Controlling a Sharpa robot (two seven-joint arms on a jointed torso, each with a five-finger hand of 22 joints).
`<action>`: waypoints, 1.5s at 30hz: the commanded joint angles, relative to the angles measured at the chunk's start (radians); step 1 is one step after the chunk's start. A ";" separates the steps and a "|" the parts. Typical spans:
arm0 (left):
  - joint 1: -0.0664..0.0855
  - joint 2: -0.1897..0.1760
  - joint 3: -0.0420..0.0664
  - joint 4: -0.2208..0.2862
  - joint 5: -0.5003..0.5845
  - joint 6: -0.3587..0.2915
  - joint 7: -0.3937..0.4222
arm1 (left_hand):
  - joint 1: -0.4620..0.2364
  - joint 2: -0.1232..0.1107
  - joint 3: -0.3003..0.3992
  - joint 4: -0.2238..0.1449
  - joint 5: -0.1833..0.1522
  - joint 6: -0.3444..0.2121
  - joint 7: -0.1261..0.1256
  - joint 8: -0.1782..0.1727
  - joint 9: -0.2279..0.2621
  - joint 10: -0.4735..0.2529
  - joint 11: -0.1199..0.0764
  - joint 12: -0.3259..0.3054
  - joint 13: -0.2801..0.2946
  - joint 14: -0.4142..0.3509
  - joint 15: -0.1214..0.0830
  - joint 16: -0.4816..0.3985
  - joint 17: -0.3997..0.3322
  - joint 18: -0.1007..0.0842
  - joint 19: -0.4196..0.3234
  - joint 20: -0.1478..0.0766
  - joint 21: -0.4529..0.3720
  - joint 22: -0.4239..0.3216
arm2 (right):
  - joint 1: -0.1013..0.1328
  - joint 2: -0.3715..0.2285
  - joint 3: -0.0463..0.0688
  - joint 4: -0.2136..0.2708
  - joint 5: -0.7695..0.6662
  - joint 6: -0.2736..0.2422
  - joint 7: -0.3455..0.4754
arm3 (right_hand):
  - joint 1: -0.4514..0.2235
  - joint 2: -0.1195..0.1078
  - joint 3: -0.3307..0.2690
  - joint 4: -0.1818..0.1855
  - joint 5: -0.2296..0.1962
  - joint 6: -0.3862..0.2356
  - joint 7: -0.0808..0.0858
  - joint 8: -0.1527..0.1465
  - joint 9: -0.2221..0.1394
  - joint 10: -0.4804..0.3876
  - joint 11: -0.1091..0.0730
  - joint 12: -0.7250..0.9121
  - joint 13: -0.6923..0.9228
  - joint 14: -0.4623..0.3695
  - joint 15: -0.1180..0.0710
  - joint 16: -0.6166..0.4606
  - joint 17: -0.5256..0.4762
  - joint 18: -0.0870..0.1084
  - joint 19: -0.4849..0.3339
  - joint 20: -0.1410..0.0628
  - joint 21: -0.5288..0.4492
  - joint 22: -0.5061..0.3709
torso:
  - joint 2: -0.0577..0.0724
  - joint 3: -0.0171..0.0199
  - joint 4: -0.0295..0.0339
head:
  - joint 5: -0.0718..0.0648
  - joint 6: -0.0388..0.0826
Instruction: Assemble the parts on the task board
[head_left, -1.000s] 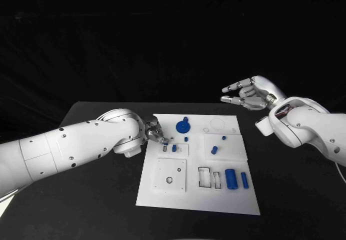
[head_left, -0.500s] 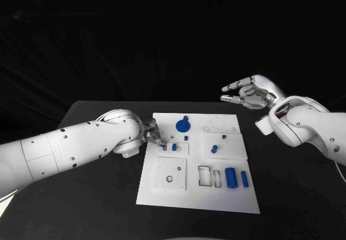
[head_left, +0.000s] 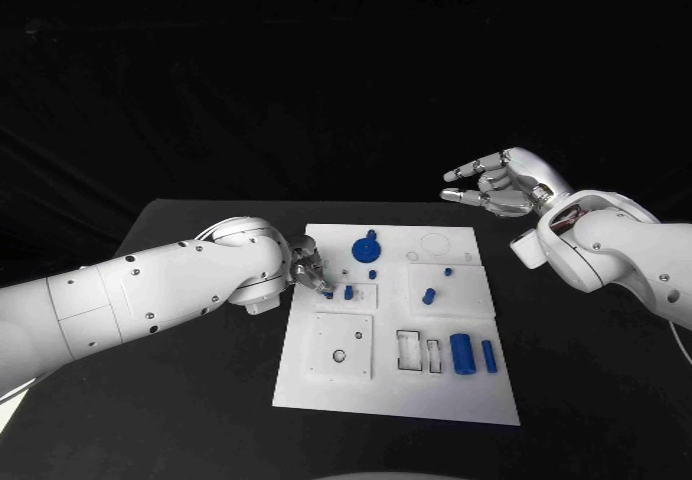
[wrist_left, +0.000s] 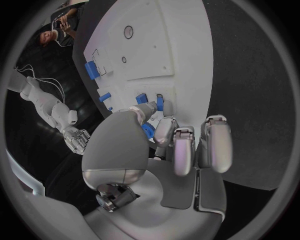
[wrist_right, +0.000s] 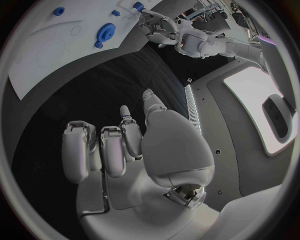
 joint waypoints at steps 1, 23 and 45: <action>-0.002 0.002 -0.001 0.001 -0.008 0.034 0.002 | 0.001 0.005 0.126 -0.118 0.002 0.008 -0.012 0.003 0.002 0.003 -0.003 -0.004 -0.002 0.106 0.001 0.003 0.263 0.006 0.031 -0.002 0.004 0.077 | -0.001 0.001 0.000 0.000 -0.001 0.013 0.005 | -0.008 0.002 -0.005 -0.001 0.004 -0.005 -0.001 0.001 0.000 -0.005 -0.003 -0.006 0.075 0.076 0.001 -0.003 0.131 0.009 -0.006 0.000 -0.003 -0.001 | 0.000 0.0006 0.0002 | 0.000 -0.001; -0.002 0.011 -0.001 -0.005 -0.007 0.067 -0.006 | -0.001 0.000 0.131 -0.123 0.002 0.009 -0.013 0.004 0.003 0.003 -0.003 -0.008 -0.007 0.106 0.002 0.003 0.263 0.005 0.031 -0.002 0.005 0.078 | -0.001 0.000 0.000 0.001 -0.001 0.013 0.005 | -0.008 0.002 -0.005 -0.001 0.004 -0.005 -0.001 0.001 0.000 -0.005 -0.003 -0.006 0.075 0.076 0.001 -0.003 0.131 0.009 -0.006 0.000 -0.003 -0.001 | 0.000 0.0002 -0.0001 | 0.001 -0.003; -0.002 0.049 -0.003 -0.043 0.025 0.124 -0.044 | -0.080 -0.012 0.114 -0.107 0.060 0.046 -0.027 0.007 0.005 0.030 -0.013 0.025 0.036 0.106 -0.006 0.003 0.263 0.003 0.036 -0.006 0.013 0.092 | -0.001 0.000 0.000 0.002 -0.001 0.015 0.002 | -0.009 0.004 -0.008 -0.001 0.006 -0.005 -0.001 0.001 0.000 -0.005 -0.003 -0.006 0.075 0.076 0.001 -0.004 0.131 0.009 -0.006 0.000 -0.003 -0.001 | 0.000 0.0010 -0.0005 | 0.001 -0.003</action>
